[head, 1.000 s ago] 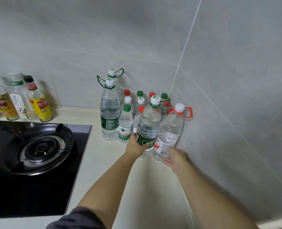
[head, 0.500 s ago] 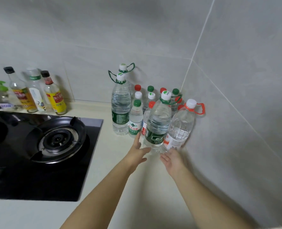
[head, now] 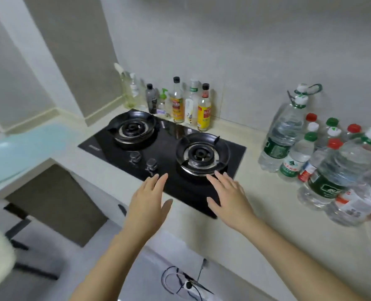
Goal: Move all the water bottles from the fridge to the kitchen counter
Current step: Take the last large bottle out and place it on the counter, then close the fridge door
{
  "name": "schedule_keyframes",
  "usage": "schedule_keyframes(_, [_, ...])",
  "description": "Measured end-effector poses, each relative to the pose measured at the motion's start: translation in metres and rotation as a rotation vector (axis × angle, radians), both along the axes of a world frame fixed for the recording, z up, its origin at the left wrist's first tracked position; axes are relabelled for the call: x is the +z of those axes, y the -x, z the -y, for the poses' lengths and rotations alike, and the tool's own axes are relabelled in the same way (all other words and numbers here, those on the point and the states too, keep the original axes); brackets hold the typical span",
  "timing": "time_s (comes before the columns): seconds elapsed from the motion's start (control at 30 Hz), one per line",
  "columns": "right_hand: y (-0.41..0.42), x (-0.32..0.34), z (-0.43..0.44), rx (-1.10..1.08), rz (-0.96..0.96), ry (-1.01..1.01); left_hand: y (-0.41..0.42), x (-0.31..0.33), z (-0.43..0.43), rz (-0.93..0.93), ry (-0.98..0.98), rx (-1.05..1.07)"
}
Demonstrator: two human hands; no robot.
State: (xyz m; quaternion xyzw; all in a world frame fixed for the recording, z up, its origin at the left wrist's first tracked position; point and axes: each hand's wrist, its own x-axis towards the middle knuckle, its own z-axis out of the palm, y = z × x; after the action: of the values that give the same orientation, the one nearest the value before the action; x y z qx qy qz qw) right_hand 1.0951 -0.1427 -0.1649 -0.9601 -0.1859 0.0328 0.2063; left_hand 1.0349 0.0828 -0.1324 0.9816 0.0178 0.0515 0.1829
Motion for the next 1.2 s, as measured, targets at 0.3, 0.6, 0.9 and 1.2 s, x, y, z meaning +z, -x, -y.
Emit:
schedule_keyframes(0.3, [0.05, 0.053, -0.233, 0.48, 0.219, 0.17, 0.141, 0.047, -0.194, 0.036, -0.489, 0.386])
schedule_keyframes(0.6, [0.123, 0.085, -0.429, 0.933, 0.252, 0.051, 0.261, 0.095, -0.295, -0.074, -0.735, 0.705])
schedule_keyframes(0.9, [0.242, 0.112, -0.564, 1.511, 0.34, -0.056, 0.395, 0.126, -0.316, -0.245, -0.774, 1.206])
schedule_keyframes(1.2, [0.381, 0.12, -0.626, 1.869, 0.163, -0.145, 0.472, 0.17, -0.323, -0.612, -1.041, 1.3])
